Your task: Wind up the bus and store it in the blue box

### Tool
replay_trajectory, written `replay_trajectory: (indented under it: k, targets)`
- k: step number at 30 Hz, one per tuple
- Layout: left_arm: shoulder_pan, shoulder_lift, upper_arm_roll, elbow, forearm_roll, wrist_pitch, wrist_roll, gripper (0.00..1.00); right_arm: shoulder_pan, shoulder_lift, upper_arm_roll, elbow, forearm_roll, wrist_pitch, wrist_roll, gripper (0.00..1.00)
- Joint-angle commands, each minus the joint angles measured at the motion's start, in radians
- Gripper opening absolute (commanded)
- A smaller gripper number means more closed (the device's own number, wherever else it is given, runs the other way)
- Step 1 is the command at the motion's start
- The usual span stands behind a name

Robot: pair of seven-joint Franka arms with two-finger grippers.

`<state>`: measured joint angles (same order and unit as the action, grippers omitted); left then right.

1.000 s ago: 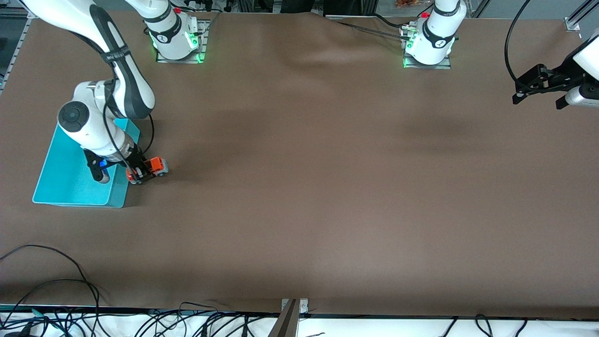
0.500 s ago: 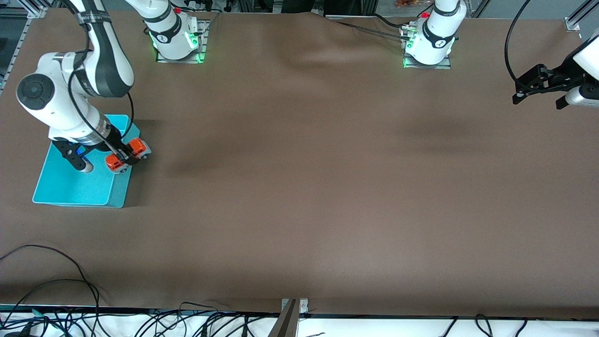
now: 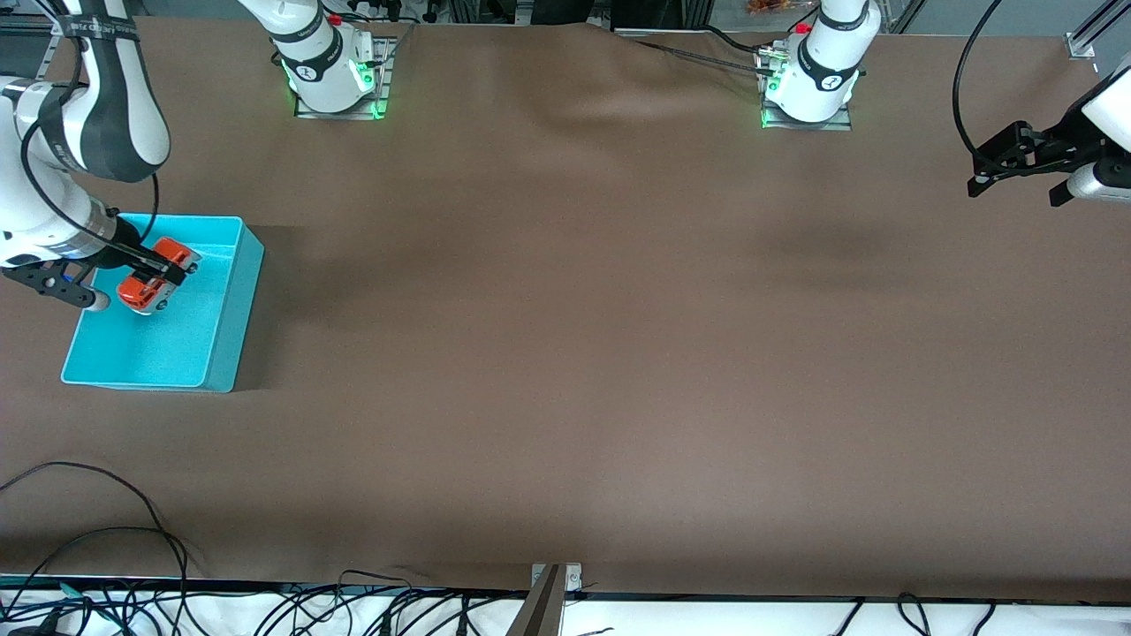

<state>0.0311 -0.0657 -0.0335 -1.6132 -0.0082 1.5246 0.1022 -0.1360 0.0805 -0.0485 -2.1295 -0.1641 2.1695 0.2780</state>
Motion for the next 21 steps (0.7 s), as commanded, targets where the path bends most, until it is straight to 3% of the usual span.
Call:
replay_trajectory:
  k: [1,13,21]
  targets:
    - [0.006,0.01,-0.002,0.025,-0.015,-0.021,-0.007,1.0,-0.023,0.047,-0.019,0.028,-0.063,-0.013,-0.111,0.0]
    - [0.006,0.012,0.0,0.025,-0.015,-0.021,-0.007,1.0,-0.116,0.212,-0.03,0.036,-0.224,0.064,-0.276,0.0]
    - [0.006,0.01,-0.002,0.025,-0.015,-0.021,-0.007,1.0,-0.129,0.278,-0.03,0.036,-0.233,0.095,-0.266,0.0]
